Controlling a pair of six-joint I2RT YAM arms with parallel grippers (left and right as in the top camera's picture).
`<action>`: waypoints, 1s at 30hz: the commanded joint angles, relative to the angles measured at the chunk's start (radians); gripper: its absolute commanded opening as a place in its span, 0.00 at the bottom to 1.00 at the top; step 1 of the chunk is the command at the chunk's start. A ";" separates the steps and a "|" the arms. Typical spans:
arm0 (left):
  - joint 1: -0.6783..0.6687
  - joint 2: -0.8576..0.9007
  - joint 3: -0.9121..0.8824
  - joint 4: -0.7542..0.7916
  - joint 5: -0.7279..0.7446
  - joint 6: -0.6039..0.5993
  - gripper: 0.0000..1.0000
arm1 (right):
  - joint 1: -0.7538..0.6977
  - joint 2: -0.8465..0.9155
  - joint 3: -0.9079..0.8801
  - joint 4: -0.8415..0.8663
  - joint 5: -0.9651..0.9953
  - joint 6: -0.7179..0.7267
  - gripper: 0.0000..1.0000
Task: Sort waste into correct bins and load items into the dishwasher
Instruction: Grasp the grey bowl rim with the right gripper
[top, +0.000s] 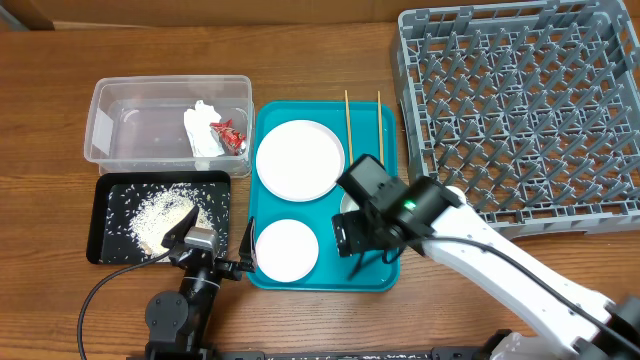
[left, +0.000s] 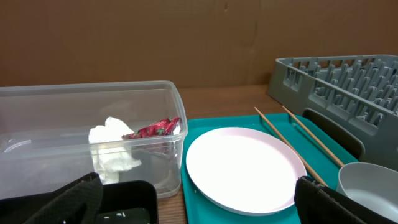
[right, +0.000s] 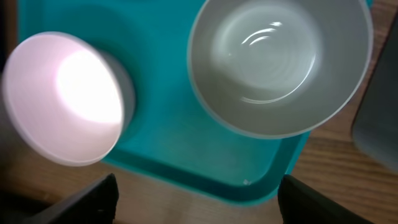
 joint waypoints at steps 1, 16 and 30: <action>0.006 -0.010 -0.003 0.000 0.011 0.016 1.00 | -0.023 0.025 0.001 0.013 0.089 -0.009 0.80; 0.006 -0.010 -0.003 0.000 0.011 0.016 1.00 | -0.150 0.074 -0.010 0.170 0.246 -0.179 0.64; 0.006 -0.010 -0.003 0.000 0.011 0.016 1.00 | -0.219 0.283 -0.010 0.259 0.126 -0.385 0.48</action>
